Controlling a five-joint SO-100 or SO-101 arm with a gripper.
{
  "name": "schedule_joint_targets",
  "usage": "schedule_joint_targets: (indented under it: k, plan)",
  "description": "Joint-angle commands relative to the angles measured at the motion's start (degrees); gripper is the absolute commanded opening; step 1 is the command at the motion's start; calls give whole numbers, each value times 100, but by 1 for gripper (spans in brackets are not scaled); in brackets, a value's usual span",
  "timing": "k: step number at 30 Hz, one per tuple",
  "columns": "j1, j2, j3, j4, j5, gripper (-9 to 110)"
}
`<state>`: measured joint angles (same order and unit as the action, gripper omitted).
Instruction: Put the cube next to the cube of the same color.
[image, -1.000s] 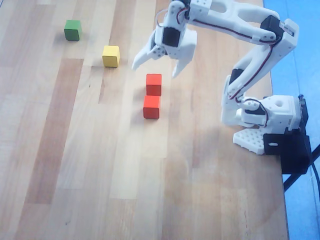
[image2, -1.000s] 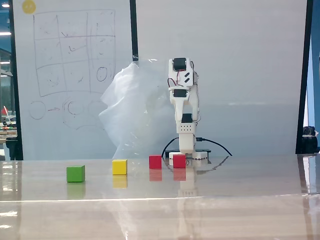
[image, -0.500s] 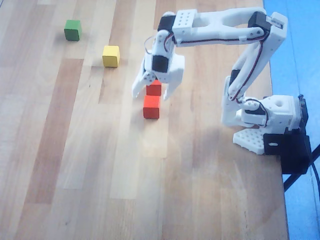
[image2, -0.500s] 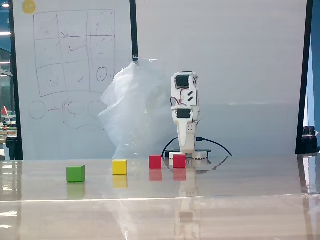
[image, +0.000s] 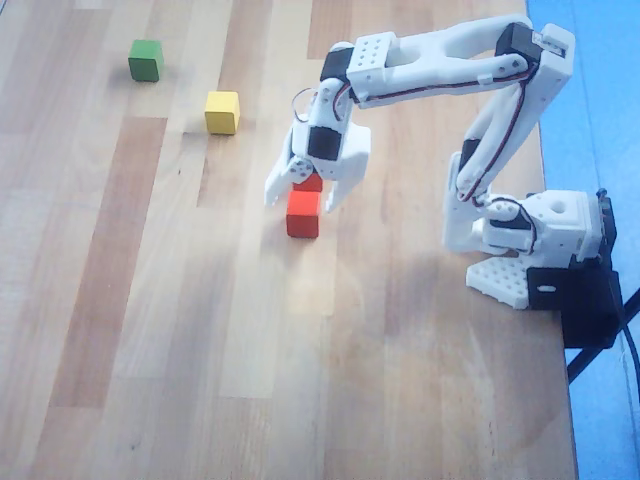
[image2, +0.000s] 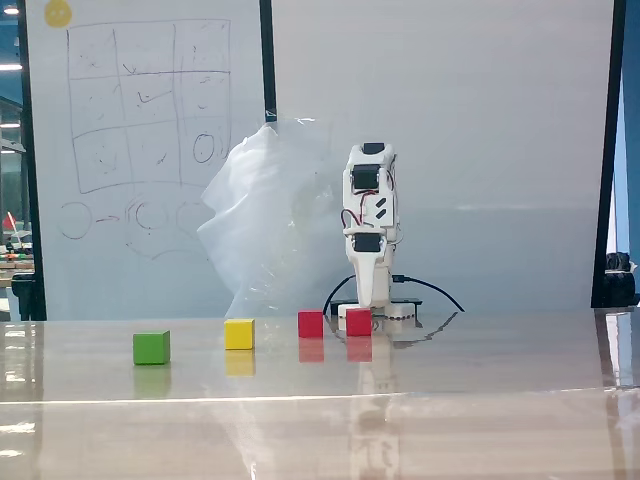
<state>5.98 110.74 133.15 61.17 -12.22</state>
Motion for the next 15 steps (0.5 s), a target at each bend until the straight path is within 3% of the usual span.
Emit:
schedule_joint_targets:
  k: [1, 7, 15]
  plan:
    - [-9, 26, 62, -193, 35, 27]
    - [0, -352, 290, -861, -18, 27]
    - [9, -650, -9, -809, -26, 26]
